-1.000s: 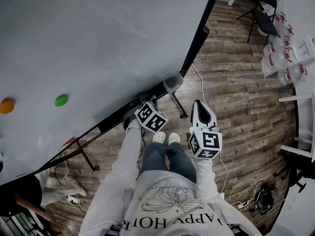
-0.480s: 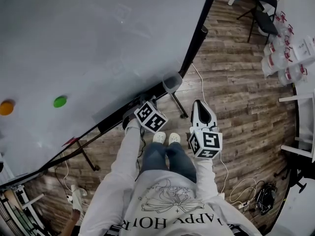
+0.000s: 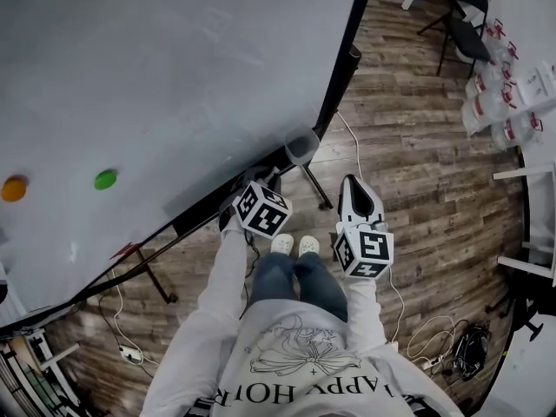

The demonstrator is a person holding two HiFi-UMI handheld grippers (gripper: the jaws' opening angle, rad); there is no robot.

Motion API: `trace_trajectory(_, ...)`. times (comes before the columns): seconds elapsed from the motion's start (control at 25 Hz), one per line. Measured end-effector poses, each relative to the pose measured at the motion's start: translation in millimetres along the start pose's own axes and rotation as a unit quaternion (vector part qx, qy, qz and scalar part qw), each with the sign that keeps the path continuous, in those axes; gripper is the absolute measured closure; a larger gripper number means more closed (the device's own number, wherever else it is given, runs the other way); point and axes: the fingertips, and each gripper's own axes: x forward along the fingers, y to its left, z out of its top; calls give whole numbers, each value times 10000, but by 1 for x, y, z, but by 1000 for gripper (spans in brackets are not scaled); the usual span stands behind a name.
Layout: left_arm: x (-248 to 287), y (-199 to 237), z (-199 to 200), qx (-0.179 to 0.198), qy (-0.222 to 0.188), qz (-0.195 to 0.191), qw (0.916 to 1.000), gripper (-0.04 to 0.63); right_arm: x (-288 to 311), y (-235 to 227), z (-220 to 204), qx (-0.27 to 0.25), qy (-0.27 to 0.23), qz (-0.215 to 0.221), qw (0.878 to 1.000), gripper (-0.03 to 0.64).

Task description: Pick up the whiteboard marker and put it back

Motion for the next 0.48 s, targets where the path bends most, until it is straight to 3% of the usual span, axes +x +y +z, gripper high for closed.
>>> trace_trajectory(0.24,-36,7,24,-589,-760,48,9954,532,-2,5,12,-25,-139,83,9999,609)
trace_trajectory(0.48,-83,16,65,-947,-1648,166,9816,532,-3,11,30,-109,-328,198,9992,608)
